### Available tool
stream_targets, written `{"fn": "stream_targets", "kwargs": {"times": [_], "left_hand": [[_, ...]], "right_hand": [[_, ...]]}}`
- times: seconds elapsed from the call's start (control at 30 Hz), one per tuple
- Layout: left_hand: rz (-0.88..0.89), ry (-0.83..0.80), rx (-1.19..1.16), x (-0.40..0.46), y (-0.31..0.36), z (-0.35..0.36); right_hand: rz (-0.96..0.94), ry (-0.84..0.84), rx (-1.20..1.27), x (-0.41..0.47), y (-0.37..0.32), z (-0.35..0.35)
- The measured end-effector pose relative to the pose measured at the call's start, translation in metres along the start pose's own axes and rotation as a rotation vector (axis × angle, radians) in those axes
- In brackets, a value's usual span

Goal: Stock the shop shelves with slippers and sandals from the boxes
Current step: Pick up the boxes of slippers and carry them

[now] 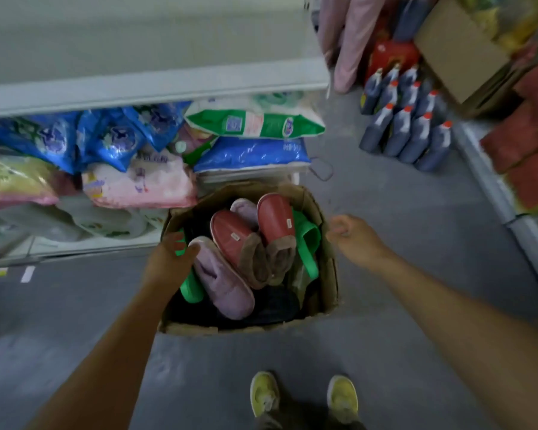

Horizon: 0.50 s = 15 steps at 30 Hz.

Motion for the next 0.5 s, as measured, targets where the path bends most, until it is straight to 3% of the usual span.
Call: {"fn": "stream_targets", "kwargs": {"times": [0.17,0.23,0.33,0.5], "left_hand": [[0.391,-0.135,-0.023,-0.061,0.137,0.013],[0.579,-0.156,0.074,-0.090,0.187,0.013],[0.861,-0.129,0.227,-0.133,0.261,0.012],[1.150,-0.093,0.288,-0.195,0.355,0.031]], "right_hand": [[-0.091,0.281,0.050,-0.059,-0.024,-0.096],[-0.130,0.435,0.008,-0.089,-0.023,-0.137],[-0.142,0.689,-0.146,-0.145,-0.016,-0.196],[-0.012,1.048,-0.409,-0.239,0.012,-0.273]]}}
Point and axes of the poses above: each hand's wrist, its own x-axis towards the middle knuckle, its own z-axis out of the palm, y = z × x, the point moved 5 cm from there along x, towards the middle knuckle, and after that the axes turned 15 degrees about -x, right-handed, at the moved point
